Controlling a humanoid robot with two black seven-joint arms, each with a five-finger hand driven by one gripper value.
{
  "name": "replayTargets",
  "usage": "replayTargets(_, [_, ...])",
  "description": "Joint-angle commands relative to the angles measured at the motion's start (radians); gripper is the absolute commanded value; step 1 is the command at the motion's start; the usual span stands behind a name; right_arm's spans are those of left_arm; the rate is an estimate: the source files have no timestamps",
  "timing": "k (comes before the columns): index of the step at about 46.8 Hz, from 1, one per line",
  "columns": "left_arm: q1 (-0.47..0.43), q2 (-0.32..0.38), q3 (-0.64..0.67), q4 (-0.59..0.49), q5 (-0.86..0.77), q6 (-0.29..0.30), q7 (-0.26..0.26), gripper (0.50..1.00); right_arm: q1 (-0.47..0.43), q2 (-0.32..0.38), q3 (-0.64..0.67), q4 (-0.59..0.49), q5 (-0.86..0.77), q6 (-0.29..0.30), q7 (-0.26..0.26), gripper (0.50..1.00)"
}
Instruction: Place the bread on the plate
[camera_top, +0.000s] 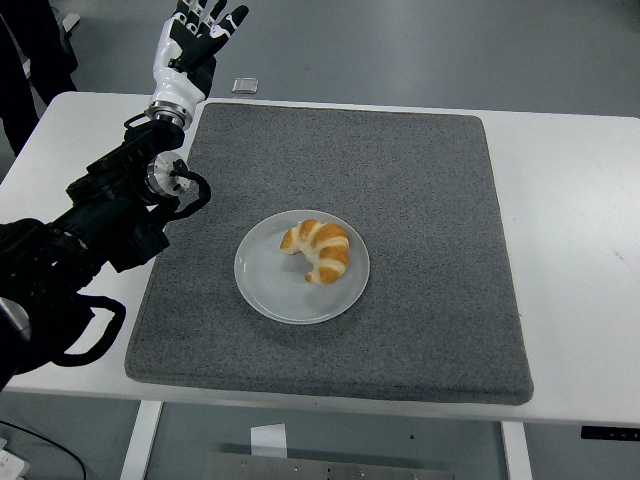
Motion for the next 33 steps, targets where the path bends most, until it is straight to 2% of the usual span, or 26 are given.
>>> replayTargets(1, [0.009, -0.001, -0.013, 0.000, -0.048, 0.035, 0.000, 1.000, 0.000, 0.000, 0.000, 0.000, 0.001, 0.000, 0.000, 0.932])
replayTargets(13, [0.012, -0.001, -0.015, -0.001, -0.194, 0.178, 0.000, 1.000, 0.000, 0.000, 0.000, 0.002, -0.001, 0.002, 0.000, 0.932])
replayTargets(23, [0.023, -0.001, -0.018, -0.002, -0.205, 0.239, 0.000, 1.000, 0.000, 0.000, -0.002, 0.002, -0.001, 0.000, 0.000, 0.932])
replayTargets(33, [0.023, -0.001, -0.015, -0.008, -0.205, 0.259, 0.000, 1.000, 0.000, 0.000, -0.002, 0.002, -0.001, 0.000, 0.000, 0.932])
